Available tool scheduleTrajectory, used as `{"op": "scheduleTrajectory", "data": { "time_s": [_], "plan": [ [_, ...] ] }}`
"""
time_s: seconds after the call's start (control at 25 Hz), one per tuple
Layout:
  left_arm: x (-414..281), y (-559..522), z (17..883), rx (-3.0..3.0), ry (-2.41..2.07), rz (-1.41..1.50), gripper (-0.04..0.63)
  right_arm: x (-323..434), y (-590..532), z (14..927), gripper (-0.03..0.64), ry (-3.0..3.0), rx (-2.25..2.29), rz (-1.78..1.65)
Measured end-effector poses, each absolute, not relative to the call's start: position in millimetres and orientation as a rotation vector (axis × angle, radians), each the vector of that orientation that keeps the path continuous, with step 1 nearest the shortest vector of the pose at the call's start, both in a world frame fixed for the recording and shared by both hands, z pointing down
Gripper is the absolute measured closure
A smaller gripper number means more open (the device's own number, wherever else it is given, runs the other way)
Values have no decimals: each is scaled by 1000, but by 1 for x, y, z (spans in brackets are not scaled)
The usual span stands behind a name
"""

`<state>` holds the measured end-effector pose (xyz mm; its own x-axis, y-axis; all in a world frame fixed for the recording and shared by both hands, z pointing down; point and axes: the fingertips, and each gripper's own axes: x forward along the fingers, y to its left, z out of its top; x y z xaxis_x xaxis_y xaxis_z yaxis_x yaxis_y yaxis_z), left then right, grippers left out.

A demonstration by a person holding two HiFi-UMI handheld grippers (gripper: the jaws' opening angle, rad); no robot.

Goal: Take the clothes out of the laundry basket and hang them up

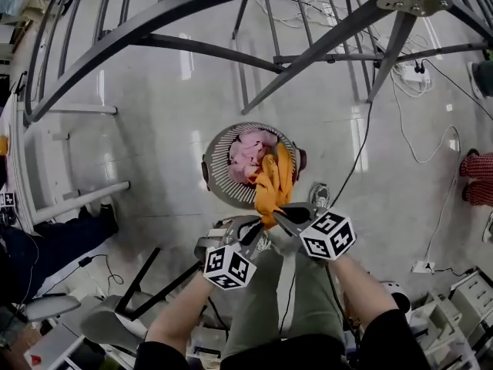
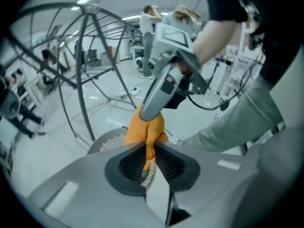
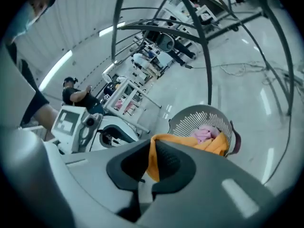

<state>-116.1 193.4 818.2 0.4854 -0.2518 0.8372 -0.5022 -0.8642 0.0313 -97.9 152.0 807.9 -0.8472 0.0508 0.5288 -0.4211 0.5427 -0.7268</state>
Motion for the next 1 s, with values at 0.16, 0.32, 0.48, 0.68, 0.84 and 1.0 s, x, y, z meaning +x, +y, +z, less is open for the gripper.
{"op": "scheduleTrajectory", "data": {
  "time_s": [0.16, 0.32, 0.48, 0.68, 0.84, 1.0],
  "plan": [
    [-148, 203, 827, 2211, -677, 1176, 492, -89, 154, 784, 598, -2339, 286, 1106],
    [-163, 192, 832, 1934, -731, 853, 428, -81, 157, 759, 598, -2378, 310, 1026],
    [-147, 161, 823, 1635, -745, 415, 399, -76, 166, 745, 598, -2386, 352, 932],
    [-117, 145, 824, 1372, -642, 144, 315, -75, 177, 740, 598, -2387, 390, 863],
    [-112, 151, 846, 1206, -621, 130, 267, -77, 185, 737, 598, -2393, 414, 821],
    [-108, 169, 866, 1105, -589, 185, 268, -80, 193, 736, 598, -2395, 421, 787]
  ]
}}
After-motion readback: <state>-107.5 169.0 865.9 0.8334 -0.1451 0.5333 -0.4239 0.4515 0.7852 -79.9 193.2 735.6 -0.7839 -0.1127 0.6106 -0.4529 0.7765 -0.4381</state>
